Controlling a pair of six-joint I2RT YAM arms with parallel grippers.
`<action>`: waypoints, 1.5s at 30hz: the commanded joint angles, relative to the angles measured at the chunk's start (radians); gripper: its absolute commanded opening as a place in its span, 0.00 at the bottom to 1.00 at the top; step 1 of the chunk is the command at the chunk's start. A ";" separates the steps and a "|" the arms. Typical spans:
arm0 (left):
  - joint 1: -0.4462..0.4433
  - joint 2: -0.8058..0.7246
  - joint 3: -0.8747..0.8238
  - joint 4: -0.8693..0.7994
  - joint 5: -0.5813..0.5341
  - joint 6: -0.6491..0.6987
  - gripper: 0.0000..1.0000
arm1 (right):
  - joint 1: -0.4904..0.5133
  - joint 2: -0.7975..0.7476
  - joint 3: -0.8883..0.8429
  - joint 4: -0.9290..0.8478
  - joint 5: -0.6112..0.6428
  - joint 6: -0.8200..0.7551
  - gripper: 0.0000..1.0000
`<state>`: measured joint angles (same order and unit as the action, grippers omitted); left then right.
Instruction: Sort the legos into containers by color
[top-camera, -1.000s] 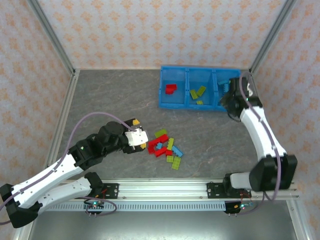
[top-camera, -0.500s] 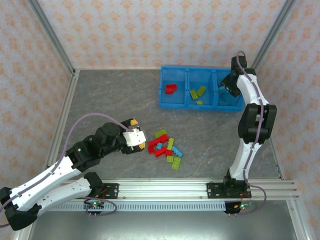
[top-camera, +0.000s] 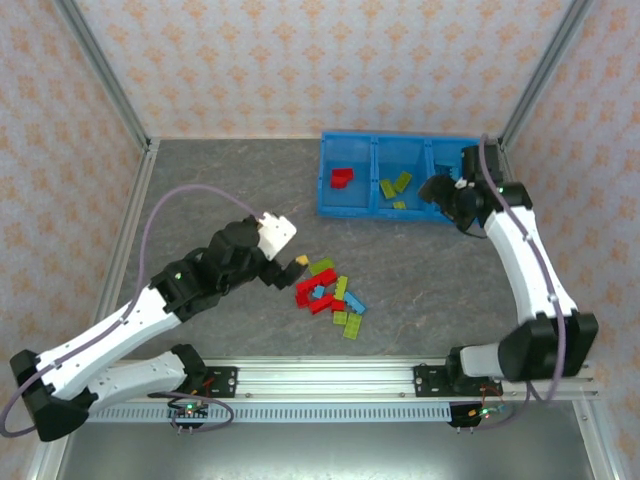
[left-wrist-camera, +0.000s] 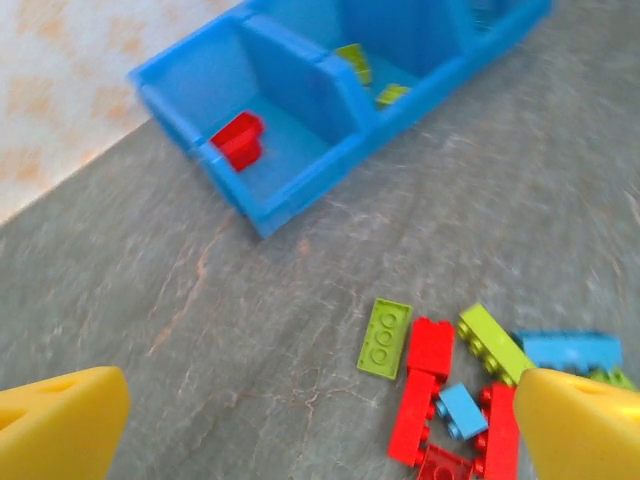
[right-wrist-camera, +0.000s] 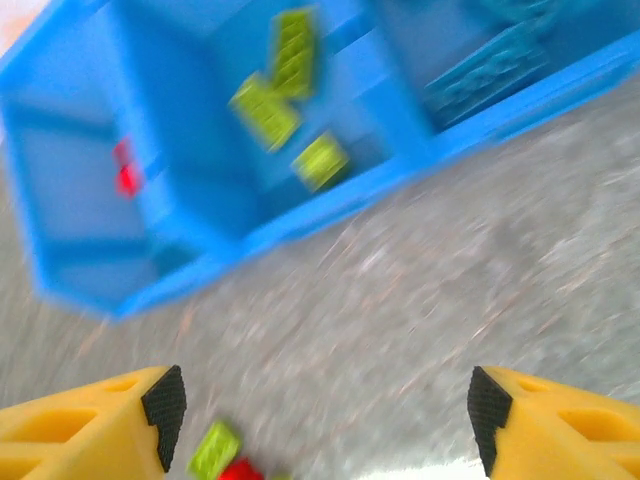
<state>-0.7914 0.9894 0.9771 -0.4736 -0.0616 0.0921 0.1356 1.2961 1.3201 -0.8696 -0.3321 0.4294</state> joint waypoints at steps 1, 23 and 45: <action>0.004 0.107 0.100 -0.149 -0.162 -0.362 0.97 | 0.134 -0.059 -0.034 -0.135 -0.064 -0.050 0.78; 0.056 0.655 0.168 -0.292 0.243 -0.360 0.48 | 0.338 -0.018 -0.122 -0.187 -0.093 -0.018 0.80; 0.088 0.844 0.177 -0.212 0.315 -0.325 0.31 | 0.337 -0.043 -0.134 -0.174 -0.089 0.017 0.80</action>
<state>-0.7105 1.7859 1.1645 -0.7059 0.2665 -0.2516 0.4706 1.2808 1.1984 -1.0569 -0.4343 0.4267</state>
